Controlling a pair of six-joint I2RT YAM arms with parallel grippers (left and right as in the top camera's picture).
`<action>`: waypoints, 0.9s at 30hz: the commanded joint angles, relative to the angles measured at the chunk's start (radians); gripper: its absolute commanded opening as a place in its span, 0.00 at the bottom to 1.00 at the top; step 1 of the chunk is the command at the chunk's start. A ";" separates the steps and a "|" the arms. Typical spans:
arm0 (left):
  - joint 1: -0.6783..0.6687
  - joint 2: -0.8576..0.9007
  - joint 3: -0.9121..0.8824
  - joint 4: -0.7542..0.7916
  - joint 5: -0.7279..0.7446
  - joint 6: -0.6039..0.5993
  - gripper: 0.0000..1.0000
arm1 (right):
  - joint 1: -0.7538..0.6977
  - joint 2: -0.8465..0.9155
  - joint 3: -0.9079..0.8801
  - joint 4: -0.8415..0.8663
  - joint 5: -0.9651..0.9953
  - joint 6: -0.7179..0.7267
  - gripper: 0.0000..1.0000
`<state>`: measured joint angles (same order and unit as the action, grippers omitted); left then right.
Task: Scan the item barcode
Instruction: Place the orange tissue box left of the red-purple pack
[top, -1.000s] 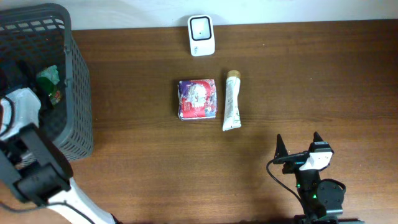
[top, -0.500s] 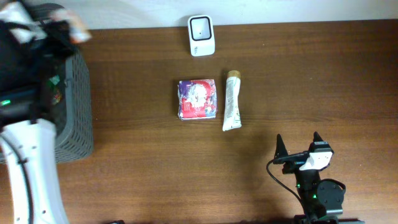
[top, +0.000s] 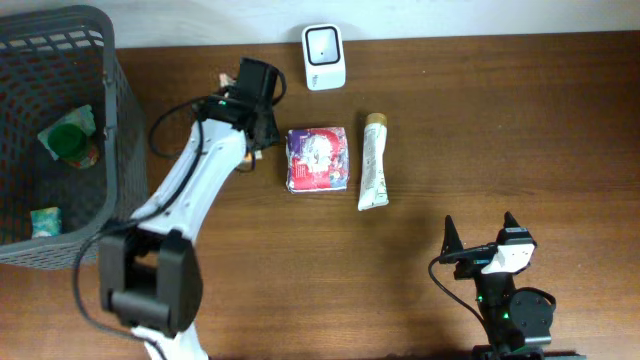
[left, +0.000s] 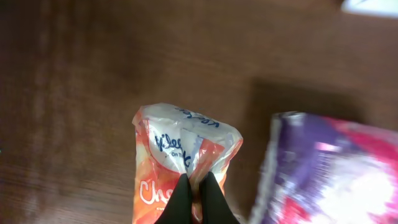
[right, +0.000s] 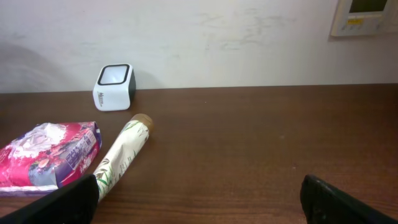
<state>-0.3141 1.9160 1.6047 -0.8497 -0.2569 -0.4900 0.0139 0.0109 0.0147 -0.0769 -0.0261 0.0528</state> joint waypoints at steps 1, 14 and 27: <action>-0.011 0.110 0.001 0.004 0.030 0.018 0.00 | 0.006 -0.007 -0.009 -0.001 0.005 0.008 0.99; -0.053 0.150 0.463 -0.263 0.040 0.144 0.56 | 0.006 -0.007 -0.009 -0.001 0.005 0.008 0.99; 0.467 0.089 0.933 -0.703 -0.340 0.147 0.98 | 0.006 -0.007 -0.009 -0.001 0.005 0.008 0.99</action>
<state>0.0299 2.0037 2.5698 -1.5600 -0.6037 -0.3443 0.0139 0.0101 0.0147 -0.0769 -0.0261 0.0525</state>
